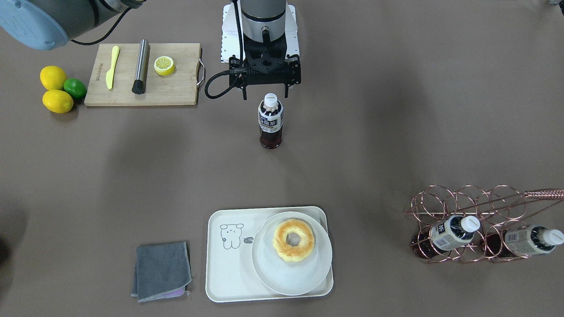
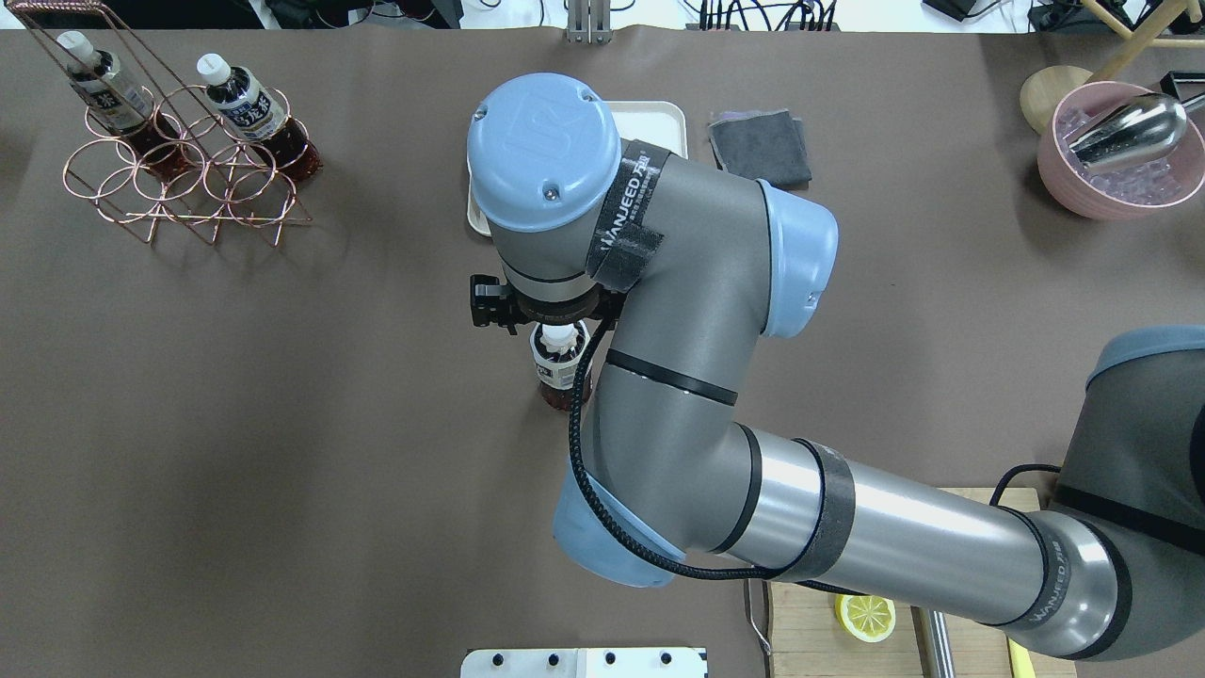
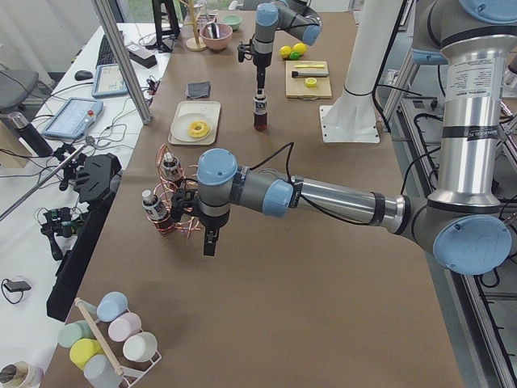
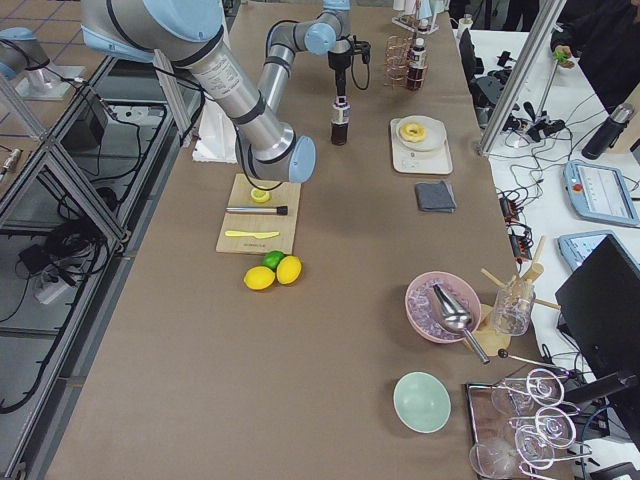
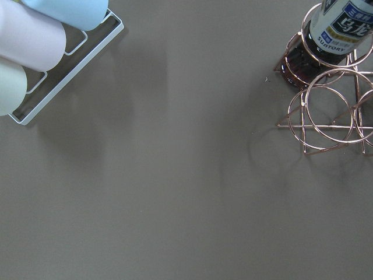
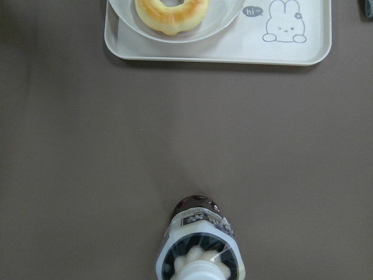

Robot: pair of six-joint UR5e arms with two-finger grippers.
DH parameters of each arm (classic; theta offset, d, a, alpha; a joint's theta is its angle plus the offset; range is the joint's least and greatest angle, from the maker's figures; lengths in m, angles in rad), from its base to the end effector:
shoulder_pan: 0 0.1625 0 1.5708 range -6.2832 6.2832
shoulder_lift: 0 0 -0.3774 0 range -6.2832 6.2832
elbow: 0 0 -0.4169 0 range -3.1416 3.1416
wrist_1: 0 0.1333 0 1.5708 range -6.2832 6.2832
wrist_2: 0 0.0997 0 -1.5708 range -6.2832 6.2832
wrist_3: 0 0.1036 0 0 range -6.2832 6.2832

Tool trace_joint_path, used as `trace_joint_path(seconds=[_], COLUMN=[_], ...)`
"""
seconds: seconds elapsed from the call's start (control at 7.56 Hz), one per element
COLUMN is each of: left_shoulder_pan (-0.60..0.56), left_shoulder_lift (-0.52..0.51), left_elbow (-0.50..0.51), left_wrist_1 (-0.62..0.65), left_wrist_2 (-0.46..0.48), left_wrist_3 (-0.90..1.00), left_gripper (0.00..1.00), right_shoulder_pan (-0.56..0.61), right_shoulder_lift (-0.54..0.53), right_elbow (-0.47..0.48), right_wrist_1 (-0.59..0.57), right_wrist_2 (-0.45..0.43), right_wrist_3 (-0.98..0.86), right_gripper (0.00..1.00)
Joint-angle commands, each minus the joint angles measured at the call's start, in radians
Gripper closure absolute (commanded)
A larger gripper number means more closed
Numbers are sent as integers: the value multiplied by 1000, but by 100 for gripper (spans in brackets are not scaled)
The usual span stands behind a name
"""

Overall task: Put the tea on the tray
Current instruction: 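Reach the right gripper down to the standing tea bottle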

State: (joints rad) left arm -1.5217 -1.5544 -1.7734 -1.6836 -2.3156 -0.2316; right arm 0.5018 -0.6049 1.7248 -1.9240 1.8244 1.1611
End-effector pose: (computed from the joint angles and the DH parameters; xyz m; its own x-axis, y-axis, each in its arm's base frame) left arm -0.0374 -0.5237 0.5061 0.7160 0.0101 -0.6981 0.1207 0.9831 0.1380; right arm -0.5038 -0.3988 0.0049 0.7039 -0.0537 0.7083 -0.0356 0.9932 0.1106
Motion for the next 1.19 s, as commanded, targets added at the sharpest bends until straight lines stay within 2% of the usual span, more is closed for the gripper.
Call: trace_joint_path(seconds=[0.0, 0.26, 1.06], left_shoulder_pan=[0, 0, 0], left_shoulder_lift=[-6, -9, -10], left_elbow=[15, 22, 23], left_wrist_1=[-1, -1, -1], left_wrist_2=[-1, 1, 1], left_wrist_3=[0, 0, 0], left_gripper=[2, 2, 2], right_shoulder_pan=[-14, -14, -5], right_shoulder_lift=[-9, -7, -3], right_elbow=[-8, -8, -8], right_wrist_1=[11, 11, 11], right_wrist_2=[-2, -4, -34], right_wrist_3=[3, 3, 0], right_gripper=[17, 38, 38])
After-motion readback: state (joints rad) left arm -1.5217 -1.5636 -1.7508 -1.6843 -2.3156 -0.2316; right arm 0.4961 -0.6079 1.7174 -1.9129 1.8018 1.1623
